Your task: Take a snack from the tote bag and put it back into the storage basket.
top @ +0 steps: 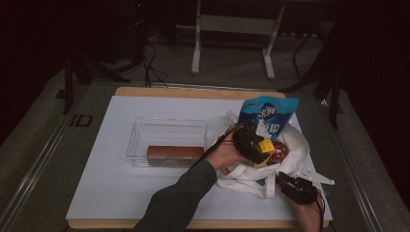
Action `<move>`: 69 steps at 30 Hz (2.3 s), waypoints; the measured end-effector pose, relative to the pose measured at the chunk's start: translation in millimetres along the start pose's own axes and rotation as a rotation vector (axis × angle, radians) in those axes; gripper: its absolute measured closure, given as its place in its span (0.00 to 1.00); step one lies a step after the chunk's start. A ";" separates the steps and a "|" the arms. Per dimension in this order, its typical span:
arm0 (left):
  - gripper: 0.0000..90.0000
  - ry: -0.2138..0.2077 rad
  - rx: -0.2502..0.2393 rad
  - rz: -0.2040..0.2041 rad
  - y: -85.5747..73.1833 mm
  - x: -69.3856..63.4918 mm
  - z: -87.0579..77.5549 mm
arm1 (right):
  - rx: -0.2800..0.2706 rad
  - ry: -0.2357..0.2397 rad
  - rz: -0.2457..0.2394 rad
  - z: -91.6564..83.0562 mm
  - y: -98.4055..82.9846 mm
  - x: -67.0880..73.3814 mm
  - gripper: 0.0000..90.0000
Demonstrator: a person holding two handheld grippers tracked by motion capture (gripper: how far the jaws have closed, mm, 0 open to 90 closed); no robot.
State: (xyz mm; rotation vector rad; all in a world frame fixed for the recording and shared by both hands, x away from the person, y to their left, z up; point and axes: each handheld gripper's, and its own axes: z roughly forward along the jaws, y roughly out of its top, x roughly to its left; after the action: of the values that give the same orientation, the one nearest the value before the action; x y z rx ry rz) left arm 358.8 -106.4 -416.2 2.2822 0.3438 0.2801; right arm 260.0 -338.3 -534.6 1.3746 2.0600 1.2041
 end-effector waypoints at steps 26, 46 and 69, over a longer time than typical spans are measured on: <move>0.32 0.016 -0.036 -0.012 -6.2 6.5 -38.6 | -0.001 0.005 0.005 0.1 -0.2 -0.5 0.76; 0.32 0.062 -0.057 -0.042 -17.8 15.8 -70.8 | -0.002 0.003 0.005 0.1 -0.3 -0.3 0.76; 0.32 0.111 -0.089 -0.086 -29.9 29.6 -97.5 | -0.004 0.004 0.006 0.1 -0.4 -0.3 0.76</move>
State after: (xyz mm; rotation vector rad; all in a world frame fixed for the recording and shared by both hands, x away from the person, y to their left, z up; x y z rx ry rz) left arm 352.0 -10.3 -371.5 2.1632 0.4765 0.3715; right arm 260.0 -338.6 -535.0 1.3787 2.0568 1.2131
